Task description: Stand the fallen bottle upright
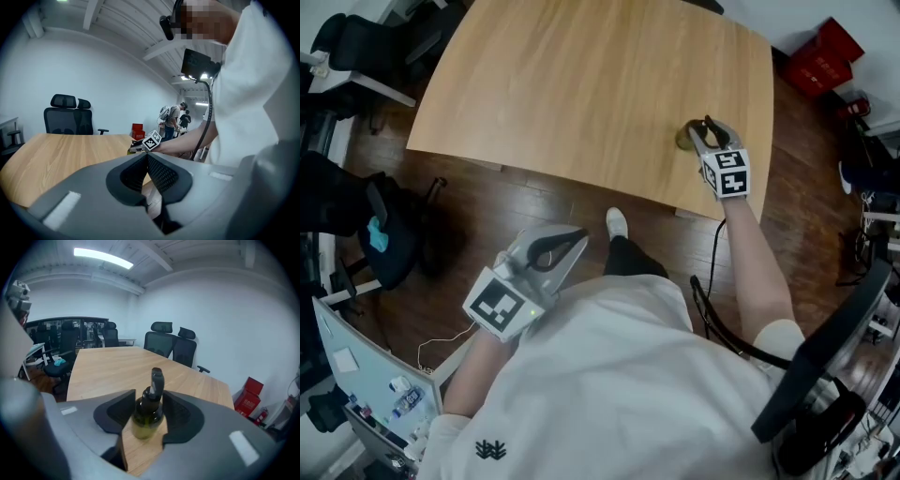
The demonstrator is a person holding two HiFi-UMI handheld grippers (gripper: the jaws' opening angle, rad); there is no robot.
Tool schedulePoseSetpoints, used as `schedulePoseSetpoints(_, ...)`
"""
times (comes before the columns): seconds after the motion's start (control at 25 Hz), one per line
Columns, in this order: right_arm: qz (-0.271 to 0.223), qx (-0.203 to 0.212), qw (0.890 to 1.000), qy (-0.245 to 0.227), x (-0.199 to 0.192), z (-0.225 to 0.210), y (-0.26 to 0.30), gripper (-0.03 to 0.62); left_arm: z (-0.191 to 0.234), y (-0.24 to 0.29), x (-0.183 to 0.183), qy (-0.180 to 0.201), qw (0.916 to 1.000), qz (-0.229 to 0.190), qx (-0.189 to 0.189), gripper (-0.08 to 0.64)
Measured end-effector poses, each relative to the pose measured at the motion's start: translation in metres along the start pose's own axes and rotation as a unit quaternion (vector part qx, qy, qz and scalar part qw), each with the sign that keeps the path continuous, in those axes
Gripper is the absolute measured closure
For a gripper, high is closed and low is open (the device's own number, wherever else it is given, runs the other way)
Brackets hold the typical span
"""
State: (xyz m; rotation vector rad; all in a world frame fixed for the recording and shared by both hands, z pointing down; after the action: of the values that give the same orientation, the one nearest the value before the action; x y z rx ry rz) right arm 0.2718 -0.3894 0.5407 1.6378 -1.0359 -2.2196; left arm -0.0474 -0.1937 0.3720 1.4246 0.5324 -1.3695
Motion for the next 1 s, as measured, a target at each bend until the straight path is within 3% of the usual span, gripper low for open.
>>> schedulePoseSetpoints(0.04, 0.005, -0.006, 1.0, 0.01, 0.0, -0.003, 0.0, 0.352, -0.005, -0.009, -0.003, 0.002, 1.0, -0.005, 0.002, 0.56)
schedulePoseSetpoints(0.08, 0.008, -0.016, 1.0, 0.022, 0.001, -0.007, -0.003, 0.318, -0.009, -0.019, -0.006, 0.004, 0.9999, -0.01, 0.003, 0.56)
schedulePoseSetpoints(0.2, -0.005, -0.055, 0.997, 0.053, 0.006, -0.006, -0.038, 0.318, -0.022, -0.054, -0.023, 0.012, 0.9996, -0.026, 0.01, 0.56)
schedulePoseSetpoints(0.32, -0.025, -0.067, 0.995, 0.071, 0.005, 0.027, -0.098, 0.319, -0.031, -0.09, -0.047, 0.016, 0.9993, -0.032, 0.012, 0.56)
schedulePoseSetpoints(0.52, -0.026, -0.05, 0.992, 0.109, -0.03, 0.119, -0.209, 0.319, -0.061, -0.123, -0.078, 0.012, 0.999, -0.022, -0.036, 0.56)
schedulePoseSetpoints(0.68, -0.027, -0.032, 0.991, 0.125, -0.056, 0.186, -0.286, 0.319, -0.089, -0.131, -0.088, 0.031, 0.9966, -0.013, -0.076, 0.56)
schedulePoseSetpoints(1.0, -0.057, -0.002, 0.99, 0.131, -0.103, 0.28, -0.405, 0.319, -0.166, -0.139, -0.092, 0.057, 0.9935, -0.026, -0.095, 0.56)
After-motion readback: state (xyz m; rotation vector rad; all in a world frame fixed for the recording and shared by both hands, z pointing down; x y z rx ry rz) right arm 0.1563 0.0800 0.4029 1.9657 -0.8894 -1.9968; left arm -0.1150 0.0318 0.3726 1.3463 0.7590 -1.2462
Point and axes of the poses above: the fingertips, and each gripper's own axes: y forward along the fingers, z to its left, x out of its top, the point moved 5 cm from there along -y, backward along the fingers, and after that the axes turned 5 degrees about z, right-handed, at the moved point
